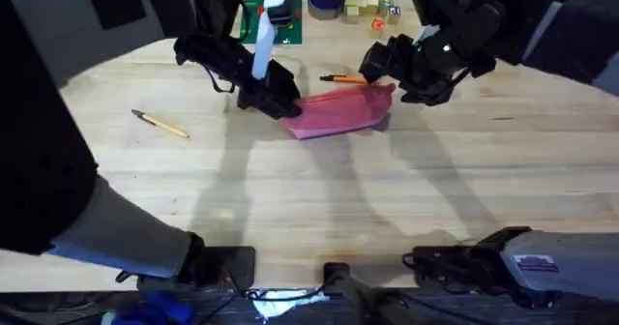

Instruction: Unzip the bag, pick up the pens from the table one at a time and place them inside, then zip the bag closed.

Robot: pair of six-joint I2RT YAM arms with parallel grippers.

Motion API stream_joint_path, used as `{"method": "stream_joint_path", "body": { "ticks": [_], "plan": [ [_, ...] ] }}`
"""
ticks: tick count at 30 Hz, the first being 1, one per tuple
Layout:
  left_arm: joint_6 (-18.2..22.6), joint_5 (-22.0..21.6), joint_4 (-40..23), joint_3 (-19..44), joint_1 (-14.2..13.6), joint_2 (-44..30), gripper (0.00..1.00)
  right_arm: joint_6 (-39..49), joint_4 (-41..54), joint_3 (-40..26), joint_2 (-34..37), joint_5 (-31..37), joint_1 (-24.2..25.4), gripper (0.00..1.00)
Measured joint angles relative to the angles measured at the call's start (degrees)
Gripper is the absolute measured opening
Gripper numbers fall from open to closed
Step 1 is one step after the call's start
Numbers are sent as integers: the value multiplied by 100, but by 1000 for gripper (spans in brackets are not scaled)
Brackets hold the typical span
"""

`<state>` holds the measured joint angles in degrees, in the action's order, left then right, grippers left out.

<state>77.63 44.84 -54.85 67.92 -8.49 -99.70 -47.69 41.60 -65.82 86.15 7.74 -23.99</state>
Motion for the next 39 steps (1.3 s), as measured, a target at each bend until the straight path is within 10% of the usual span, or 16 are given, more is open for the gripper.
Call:
{"method": "stream_joint_path", "body": {
  "ticks": [17, 39],
  "plan": [
    [1, 20, 4, 0, 0, 0, 42, -212, -55, 0, 262, -17, -35, 256],
    [1, 20, 2, 0, 0, 0, 42, -290, -33, 0, 262, 5, -35, 145]
  ]
}}
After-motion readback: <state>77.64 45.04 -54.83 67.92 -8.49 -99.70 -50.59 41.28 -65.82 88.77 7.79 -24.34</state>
